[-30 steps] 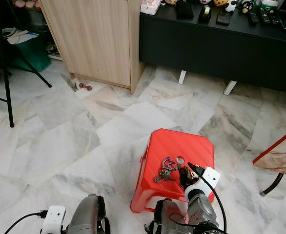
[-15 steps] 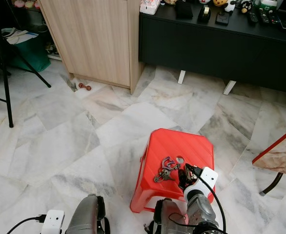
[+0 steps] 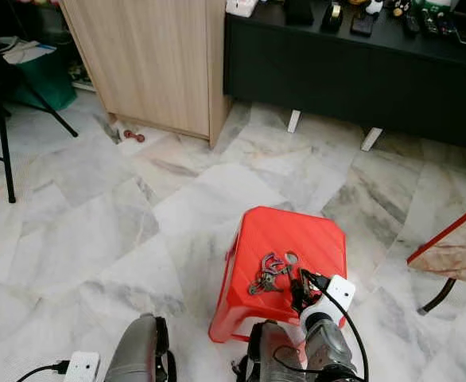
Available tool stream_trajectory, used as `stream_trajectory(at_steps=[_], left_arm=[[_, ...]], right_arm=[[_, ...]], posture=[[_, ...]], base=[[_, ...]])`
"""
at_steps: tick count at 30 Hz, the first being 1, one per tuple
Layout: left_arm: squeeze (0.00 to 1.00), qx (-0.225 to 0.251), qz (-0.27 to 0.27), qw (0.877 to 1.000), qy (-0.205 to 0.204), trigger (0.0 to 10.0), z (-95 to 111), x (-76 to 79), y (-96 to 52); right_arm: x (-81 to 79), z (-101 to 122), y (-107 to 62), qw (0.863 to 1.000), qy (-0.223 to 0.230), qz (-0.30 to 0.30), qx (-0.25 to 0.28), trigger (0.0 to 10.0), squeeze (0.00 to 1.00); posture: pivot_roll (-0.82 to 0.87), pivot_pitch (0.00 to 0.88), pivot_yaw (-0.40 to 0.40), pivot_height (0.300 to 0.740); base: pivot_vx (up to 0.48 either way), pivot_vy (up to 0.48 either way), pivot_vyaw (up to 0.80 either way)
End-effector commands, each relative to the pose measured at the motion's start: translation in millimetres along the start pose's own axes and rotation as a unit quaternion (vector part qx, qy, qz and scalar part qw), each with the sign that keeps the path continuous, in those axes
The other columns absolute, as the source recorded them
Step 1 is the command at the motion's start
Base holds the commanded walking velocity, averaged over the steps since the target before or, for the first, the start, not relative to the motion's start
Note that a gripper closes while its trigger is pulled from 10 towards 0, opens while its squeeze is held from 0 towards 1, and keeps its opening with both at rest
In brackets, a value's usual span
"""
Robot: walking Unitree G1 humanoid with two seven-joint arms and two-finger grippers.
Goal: Hang keys on a hook
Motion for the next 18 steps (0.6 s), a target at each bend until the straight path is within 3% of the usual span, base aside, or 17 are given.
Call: stream_trajectory(at_steps=[1, 15, 16, 17, 18], left_arm=[[0.00, -0.009, 0.008, 1.000, -0.004, 10.0, -11, -3.6, -4.1], [0.00, -0.003, 0.010, 1.000, -0.003, 10.0, -14, -3.8, -6.4], [0.00, -0.003, 0.011, 1.000, -0.004, 10.0, -14, -3.8, -6.5], [0.00, -0.003, 0.011, 1.000, -0.004, 10.0, -14, -3.7, -6.5], [0.00, -0.003, 0.011, 1.000, -0.004, 10.0, -14, -3.8, -6.5]], right_arm=[[5.5, -7, -2.6, 1.000, -0.004, -0.007, -0.013, 10.0, 0.00], [-4.0, -3, -0.7, 1.000, -0.010, 0.017, -0.006, 10.0, 0.00], [-5.8, -3, -0.6, 1.000, -0.011, 0.022, -0.004, 9.4, 0.00], [-6.8, -3, -0.5, 1.000, -0.011, 0.025, -0.003, 1.1, 0.00], [-8.4, -3, -0.4, 1.000, -0.011, 0.027, -0.002, 0.0, 0.00]], posture=[[0.12, 0.286, -0.099, 0.618], [0.12, 0.322, -0.106, 0.618], [0.12, 0.321, -0.106, 0.618], [0.12, 0.320, -0.106, 0.618], [0.12, 0.318, -0.107, 0.618]], base=[[0.000, 0.000, 0.00], [0.000, 0.000, 0.00], [0.000, 0.000, 0.00], [0.000, 0.000, 0.00], [0.000, 0.000, 0.00]])
Point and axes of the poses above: a point about 5 cm out from each wrist's last joint towards the gripper, its own y axis pointing out of the wrist towards the gripper, its own z axis along the axis of the wrist's last joint, x = y × z, the point moved 3 cm from there along y, pointing out of the wrist towards the gripper, and after that the axes turned 12 degrees about -y, right-handed, at the moved point
